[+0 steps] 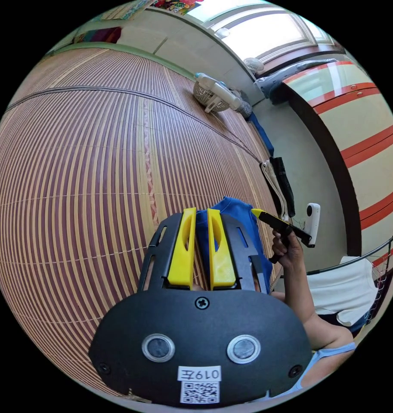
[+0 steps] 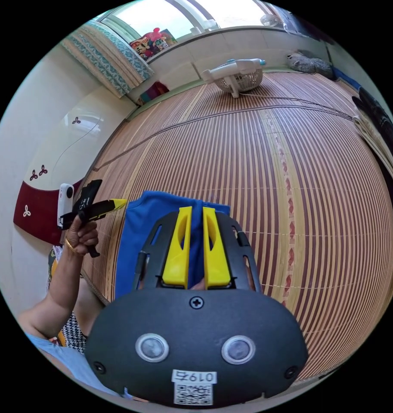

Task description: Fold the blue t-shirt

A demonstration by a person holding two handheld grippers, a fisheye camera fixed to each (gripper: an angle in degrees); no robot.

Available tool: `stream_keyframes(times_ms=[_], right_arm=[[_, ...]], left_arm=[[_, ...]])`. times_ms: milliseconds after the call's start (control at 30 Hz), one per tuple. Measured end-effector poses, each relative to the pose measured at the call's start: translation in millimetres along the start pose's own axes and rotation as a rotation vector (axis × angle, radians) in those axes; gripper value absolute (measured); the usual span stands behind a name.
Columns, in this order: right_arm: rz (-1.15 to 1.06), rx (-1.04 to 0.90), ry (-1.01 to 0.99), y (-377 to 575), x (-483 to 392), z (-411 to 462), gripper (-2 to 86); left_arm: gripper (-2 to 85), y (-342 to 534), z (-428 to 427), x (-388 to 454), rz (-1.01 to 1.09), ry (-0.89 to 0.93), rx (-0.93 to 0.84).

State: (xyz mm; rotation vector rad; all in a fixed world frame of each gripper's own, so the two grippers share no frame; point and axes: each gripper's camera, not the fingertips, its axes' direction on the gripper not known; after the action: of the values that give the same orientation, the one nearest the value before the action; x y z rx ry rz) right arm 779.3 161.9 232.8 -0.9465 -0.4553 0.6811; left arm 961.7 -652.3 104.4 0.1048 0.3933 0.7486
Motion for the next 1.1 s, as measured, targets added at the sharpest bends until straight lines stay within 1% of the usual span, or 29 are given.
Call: stream_keyframes(times_ms=[267, 367, 600, 733, 900, 1000, 1100], right_arm=[[0.059, -0.007, -0.091, -11.1, 17.2, -23.4, 3.6], [0.050, -0.028, -0.071, -15.8, 16.5, -26.6, 0.3], [0.092, -0.044, -0.077, -23.6, 28.8, -37.6, -0.7], [0.060, -0.022, -0.073, -30.0, 23.4, -53.3, 0.4], [0.015, -0.012, -0.044, -37.4, 14.8, -71.6, 4.7], [0.011, 0.008, -0.023, -40.9, 15.6, -85.4, 3.8], [0.007, -0.001, -0.018, -44.8, 19.1, -95.1, 0.8]], left_arm=[[0.9, 13.7, 22.3, 9.1, 0.002, -0.003, -0.040], [1.0, 18.7, 33.4, 8.0, -0.002, 0.003, -0.044], [0.9, 27.0, 50.7, 4.2, -0.015, -0.023, -0.045], [0.9, 36.6, 53.7, 8.8, 0.007, -0.007, -0.008], [1.0, 44.3, 53.5, 19.3, 0.030, -0.019, 0.064], [1.1, 46.3, 56.4, 34.0, 0.065, -0.044, 0.116], [1.2, 42.0, 77.1, 51.1, 0.113, -0.009, 0.089]])
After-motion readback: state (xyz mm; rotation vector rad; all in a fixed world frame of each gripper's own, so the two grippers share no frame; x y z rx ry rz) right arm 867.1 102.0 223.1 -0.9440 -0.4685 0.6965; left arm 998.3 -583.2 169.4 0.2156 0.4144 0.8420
